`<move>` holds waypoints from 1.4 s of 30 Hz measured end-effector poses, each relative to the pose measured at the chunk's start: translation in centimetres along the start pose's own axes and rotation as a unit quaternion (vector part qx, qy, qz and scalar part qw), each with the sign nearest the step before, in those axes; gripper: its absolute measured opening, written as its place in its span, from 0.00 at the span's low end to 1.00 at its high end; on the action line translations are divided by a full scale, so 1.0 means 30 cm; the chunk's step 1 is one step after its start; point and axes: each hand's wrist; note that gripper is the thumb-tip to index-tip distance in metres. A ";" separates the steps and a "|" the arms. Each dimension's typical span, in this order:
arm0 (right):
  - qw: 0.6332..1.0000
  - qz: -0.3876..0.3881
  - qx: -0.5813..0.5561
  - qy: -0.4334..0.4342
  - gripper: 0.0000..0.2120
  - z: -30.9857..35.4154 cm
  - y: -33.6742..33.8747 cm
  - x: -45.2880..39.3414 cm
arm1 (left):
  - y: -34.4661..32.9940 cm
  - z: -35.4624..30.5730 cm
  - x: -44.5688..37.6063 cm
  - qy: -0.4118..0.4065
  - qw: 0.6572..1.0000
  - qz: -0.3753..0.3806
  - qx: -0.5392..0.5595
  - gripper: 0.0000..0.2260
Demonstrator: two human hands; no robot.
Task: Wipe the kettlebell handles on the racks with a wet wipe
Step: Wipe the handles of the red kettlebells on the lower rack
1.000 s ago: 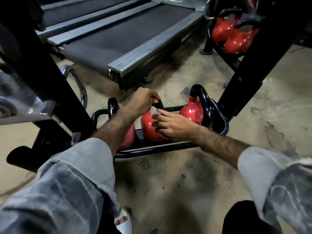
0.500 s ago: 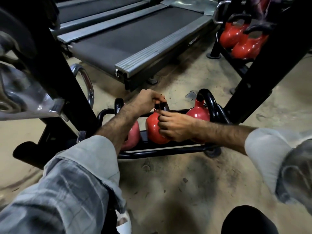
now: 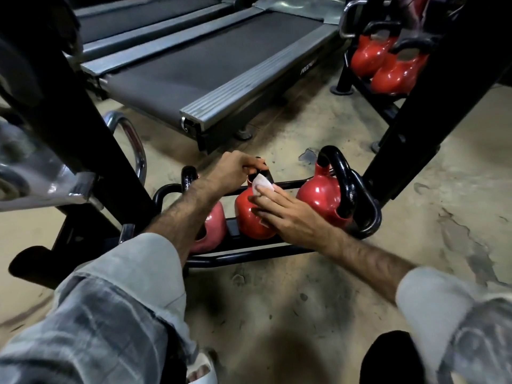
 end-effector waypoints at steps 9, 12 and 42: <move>0.796 -0.206 -0.281 -0.495 0.24 0.206 -0.049 -0.091 | -0.007 0.004 0.000 0.004 0.999 -0.003 0.035 0.14; 0.664 -0.181 -0.392 -0.610 0.22 0.140 -0.022 -0.156 | -0.010 0.007 -0.001 0.005 0.999 -0.013 0.047 0.13; 0.494 -0.114 -0.606 -0.613 0.08 -0.096 0.056 -0.226 | -0.023 -0.005 0.020 -0.002 0.999 -0.042 -0.002 0.16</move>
Point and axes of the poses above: each hand's wrist, its own x-axis away from the middle knuckle, its own y-axis out of the back of the hand, z = x × y, and after that the axes turned 5 degrees about -x, right-handed
